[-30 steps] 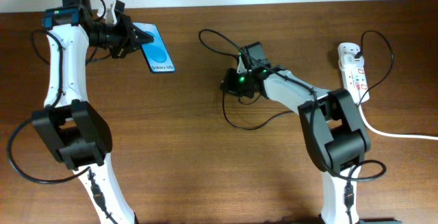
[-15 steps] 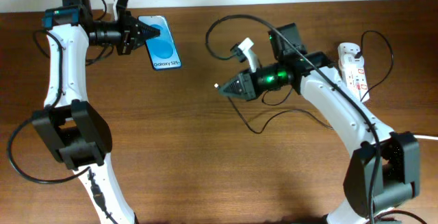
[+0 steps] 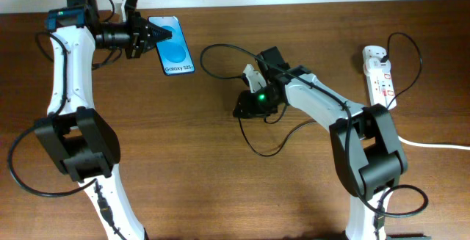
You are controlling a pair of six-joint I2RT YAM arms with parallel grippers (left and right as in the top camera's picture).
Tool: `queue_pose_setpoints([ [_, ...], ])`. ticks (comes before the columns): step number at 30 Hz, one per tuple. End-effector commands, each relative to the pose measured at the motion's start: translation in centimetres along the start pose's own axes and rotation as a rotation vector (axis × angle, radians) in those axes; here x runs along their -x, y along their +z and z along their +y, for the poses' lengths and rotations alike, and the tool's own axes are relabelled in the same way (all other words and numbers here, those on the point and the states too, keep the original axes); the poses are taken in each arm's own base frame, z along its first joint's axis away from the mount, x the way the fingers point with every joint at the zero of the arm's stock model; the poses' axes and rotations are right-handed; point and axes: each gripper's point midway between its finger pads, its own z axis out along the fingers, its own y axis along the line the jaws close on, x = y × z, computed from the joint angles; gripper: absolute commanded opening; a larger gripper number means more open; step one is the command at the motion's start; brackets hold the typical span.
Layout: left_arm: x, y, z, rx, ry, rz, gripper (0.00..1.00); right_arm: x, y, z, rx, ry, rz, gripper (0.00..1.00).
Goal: Plug charger to phone and switch on socket
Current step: 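Lower the right gripper and grasp the black cable's USB-C plug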
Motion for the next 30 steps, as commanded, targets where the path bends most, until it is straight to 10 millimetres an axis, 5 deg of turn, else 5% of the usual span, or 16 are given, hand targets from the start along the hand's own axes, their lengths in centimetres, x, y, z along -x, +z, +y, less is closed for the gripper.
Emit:
queue_pose_setpoints([
  [1,-0.1,-0.3,-1.2,-0.051,0.027,0.004,0.00,-0.6,1.6,-1.3,-0.031,0.080,0.031,0.40],
  [4,-0.1,-0.3,-1.2,-0.051,0.027,0.004,0.00,-0.9,2.1,-1.8,-0.035,0.120,0.043,0.41],
  [9,-0.1,-0.3,-1.2,-0.051,0.027,0.004,0.00,0.0,2.1,-0.4,0.037,0.076,0.022,0.63],
  [15,-0.1,-0.3,-1.1,-0.047,0.026,0.004,0.00,-0.1,2.1,-0.7,0.026,0.114,0.024,0.63],
  [19,-0.1,-0.3,-1.1,-0.046,0.026,0.004,0.00,-0.7,2.1,-0.7,0.021,0.180,0.046,0.52],
  [23,-0.1,-0.3,-1.1,-0.043,0.026,0.003,0.00,-0.9,2.0,0.5,0.089,0.324,0.073,0.31],
  [30,-0.1,-0.3,-1.1,-0.044,0.026,0.003,0.00,-1.2,3.3,0.8,0.154,0.415,0.116,0.24],
])
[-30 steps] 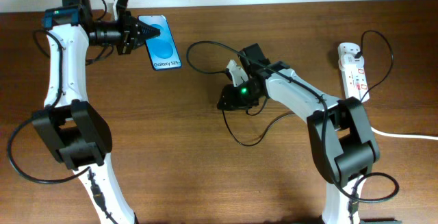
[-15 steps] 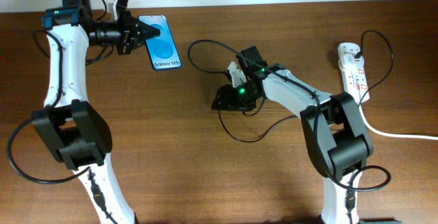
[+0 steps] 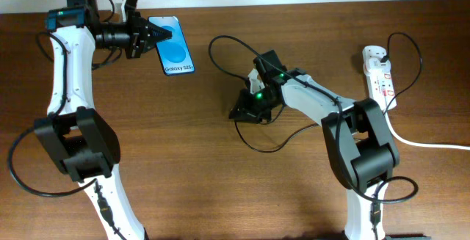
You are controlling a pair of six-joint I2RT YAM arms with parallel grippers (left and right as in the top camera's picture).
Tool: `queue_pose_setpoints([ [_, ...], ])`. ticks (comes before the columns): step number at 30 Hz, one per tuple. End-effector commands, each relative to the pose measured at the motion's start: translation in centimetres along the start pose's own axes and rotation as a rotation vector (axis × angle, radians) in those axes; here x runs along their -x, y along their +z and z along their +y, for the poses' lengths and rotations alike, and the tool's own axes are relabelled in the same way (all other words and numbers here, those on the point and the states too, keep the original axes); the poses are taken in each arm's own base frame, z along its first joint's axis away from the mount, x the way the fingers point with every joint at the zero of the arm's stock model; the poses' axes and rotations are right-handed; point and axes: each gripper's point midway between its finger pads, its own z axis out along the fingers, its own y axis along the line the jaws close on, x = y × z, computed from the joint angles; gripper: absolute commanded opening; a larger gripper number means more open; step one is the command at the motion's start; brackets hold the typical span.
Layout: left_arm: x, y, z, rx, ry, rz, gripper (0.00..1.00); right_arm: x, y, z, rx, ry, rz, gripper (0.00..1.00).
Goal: Plug charger to phone and switch on socket
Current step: 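Lower the right gripper and grasp the black cable's USB-C plug, then lift the plug with the right gripper under the phone's bottom port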
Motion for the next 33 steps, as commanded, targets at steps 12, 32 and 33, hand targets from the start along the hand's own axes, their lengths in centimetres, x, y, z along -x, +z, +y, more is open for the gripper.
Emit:
queue_pose_setpoints([
  [12,-0.1,-0.3,-1.1,-0.045,0.026,0.003,0.00,0.1,2.2,0.6,0.116,-0.043,0.057,0.04],
  [32,-3.3,4.0,-9.1,-0.368,0.203,0.162,0.00,-5.0,-21.3,7.6,0.441,-0.445,-0.279,0.04],
  [33,-3.2,4.4,-9.0,-0.352,0.202,0.162,0.00,-5.2,-21.5,6.8,0.431,-0.425,-0.304,0.04],
])
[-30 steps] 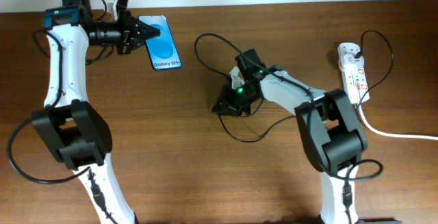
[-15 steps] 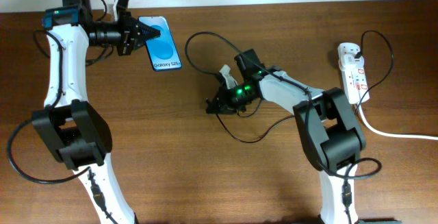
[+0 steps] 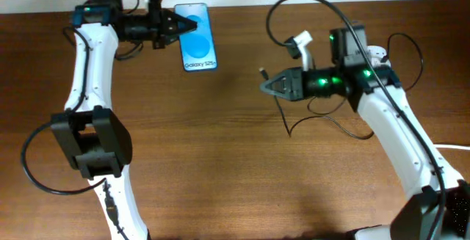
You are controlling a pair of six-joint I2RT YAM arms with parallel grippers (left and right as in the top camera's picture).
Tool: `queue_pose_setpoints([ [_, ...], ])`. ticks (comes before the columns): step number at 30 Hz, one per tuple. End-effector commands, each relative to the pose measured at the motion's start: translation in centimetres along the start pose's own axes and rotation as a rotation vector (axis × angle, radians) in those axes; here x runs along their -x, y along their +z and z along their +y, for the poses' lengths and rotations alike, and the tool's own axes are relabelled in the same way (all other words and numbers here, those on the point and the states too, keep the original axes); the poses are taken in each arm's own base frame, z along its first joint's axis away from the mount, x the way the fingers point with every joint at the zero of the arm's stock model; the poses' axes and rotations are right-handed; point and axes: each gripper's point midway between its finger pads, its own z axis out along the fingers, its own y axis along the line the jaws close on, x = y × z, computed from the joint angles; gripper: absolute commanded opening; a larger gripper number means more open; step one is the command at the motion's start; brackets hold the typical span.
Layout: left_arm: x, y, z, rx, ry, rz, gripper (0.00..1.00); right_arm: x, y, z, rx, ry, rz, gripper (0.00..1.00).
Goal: Plug charger to phone and switch on socket
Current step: 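Lift the plug with the right gripper under the phone's bottom port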
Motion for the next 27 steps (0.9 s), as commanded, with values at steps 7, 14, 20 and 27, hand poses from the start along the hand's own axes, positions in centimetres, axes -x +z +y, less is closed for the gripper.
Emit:
queue_pose_setpoints([
  [7,1.1,7.1,-3.3,-0.016,0.049,0.044,0.00,-2.7,-4.1,1.1,-0.029,0.093,-0.347,0.04],
  [14,2.1,9.2,-5.2,-0.042,0.075,0.029,0.00,-1.2,1.9,2.4,0.016,0.157,-0.397,0.04],
  [20,1.8,9.3,-5.7,-0.063,0.080,0.046,0.00,0.9,3.7,1.9,0.140,0.168,-0.413,0.04],
  [27,1.0,9.7,-6.9,-0.113,0.114,0.094,0.00,1.5,3.9,3.1,0.222,0.095,-0.418,0.04],
])
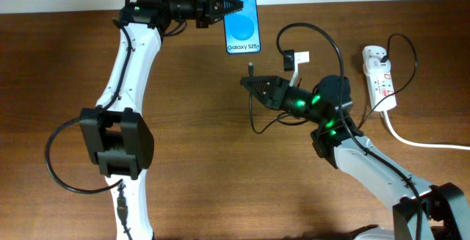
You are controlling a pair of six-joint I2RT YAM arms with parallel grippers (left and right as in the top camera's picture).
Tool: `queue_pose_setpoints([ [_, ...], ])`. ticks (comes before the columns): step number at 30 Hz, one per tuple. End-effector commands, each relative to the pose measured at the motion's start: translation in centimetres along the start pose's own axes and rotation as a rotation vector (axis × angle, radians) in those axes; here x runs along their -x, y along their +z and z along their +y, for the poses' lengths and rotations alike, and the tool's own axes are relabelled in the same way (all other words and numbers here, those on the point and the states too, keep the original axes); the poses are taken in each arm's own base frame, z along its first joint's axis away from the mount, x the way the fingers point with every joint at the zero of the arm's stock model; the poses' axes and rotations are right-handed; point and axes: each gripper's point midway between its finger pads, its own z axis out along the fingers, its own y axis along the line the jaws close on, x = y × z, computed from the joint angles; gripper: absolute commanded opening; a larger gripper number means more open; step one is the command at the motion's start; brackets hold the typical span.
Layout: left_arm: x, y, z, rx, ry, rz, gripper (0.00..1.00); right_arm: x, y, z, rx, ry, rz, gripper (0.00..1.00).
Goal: Plug charger to phone and switch on socket
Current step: 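Lift the plug with the right gripper under the phone's bottom port, then push the plug upward into the phone's port with the right gripper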
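A phone [241,17] with a blue screen reading "Galaxy S25+" is held at the table's far edge, middle of the overhead view. My left gripper [233,6] is shut on its left edge. Below and to the right, my right gripper [248,84] points left and is shut on the black charger cable [324,40]. The cable's small plug [252,67] sticks up just past the fingertips, a short way below the phone's lower edge. From the gripper the cable loops toward the white socket strip [379,73] at the right.
A white tag [301,57] hangs on the cable loop above the right arm. A white lead [418,142] runs from the socket strip off the right edge. Slack cable [255,119] dangles under the right gripper onto the brown table [220,166].
The left gripper has carried the phone to the right and toward the far edge. The right gripper, still on the cable, now sits slightly further left, with the plug close under the phone.
At first the left gripper held the phone at the far left, while the right gripper was down at the cable in mid-table. Then the right gripper held the cable end raised and the phone had shifted right. Now phone and plug are close together at top centre.
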Motion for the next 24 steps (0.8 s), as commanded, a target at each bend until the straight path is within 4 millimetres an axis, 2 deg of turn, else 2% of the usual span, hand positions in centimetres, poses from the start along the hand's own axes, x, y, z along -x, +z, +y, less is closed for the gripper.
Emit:
queue_pose_setpoints([
  [1,-0.7,0.5,-1.6,-0.042,0.010,0.042,0.00,-0.1,0.2,0.7,0.025,0.000,0.015,0.04],
  [7,-1.6,1.9,-2.1,-0.056,0.013,0.075,0.00,0.2,0.1,1.5,0.053,-0.014,0.002,0.04],
  [24,-1.8,1.9,-2.3,-0.071,-0.002,0.092,0.00,0.7,-0.3,1.4,0.058,-0.022,0.001,0.04],
])
